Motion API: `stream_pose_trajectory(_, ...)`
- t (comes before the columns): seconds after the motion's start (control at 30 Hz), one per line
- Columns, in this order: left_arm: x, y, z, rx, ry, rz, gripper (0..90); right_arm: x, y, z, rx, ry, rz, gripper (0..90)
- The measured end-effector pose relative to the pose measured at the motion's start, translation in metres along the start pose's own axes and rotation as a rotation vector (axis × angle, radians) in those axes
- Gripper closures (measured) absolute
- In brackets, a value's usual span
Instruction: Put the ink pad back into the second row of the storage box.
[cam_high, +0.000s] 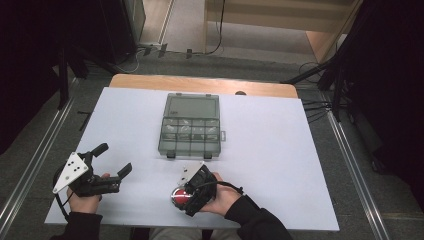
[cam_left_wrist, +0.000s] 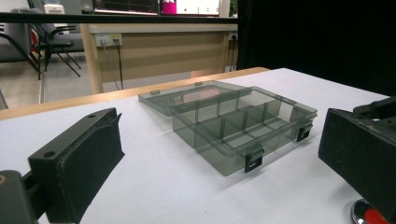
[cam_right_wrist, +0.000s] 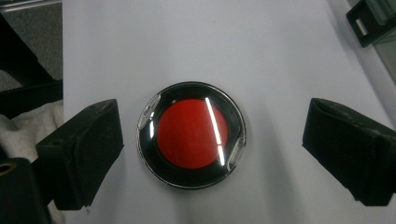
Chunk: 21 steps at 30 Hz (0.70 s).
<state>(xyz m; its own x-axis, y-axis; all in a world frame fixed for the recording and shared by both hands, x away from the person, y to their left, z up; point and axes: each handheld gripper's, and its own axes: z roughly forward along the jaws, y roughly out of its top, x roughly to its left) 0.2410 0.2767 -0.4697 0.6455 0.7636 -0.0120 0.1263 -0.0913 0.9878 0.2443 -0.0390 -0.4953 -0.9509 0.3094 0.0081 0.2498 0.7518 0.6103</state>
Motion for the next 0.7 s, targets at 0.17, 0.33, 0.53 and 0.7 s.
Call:
stream_pose_trajectory(0.17,0.000,0.000,0.000,-0.004,0.000,-0.005,0.0,0.003,0.000,0.004,0.002,0.005,-0.011,8.6)
stream_pose_trajectory(0.33,0.001,0.000,-0.001,-0.007,0.000,-0.011,0.0,0.006,0.001,0.007,-0.003,0.018,-0.020,13.8)
stream_pose_trajectory(0.53,0.001,0.000,-0.001,-0.007,0.003,-0.014,0.0,0.010,0.000,0.012,0.016,0.010,-0.038,18.7)
stream_pose_trajectory(0.7,0.001,0.000,-0.001,-0.007,0.003,-0.014,0.0,0.010,0.000,0.012,0.014,0.009,-0.043,19.3)
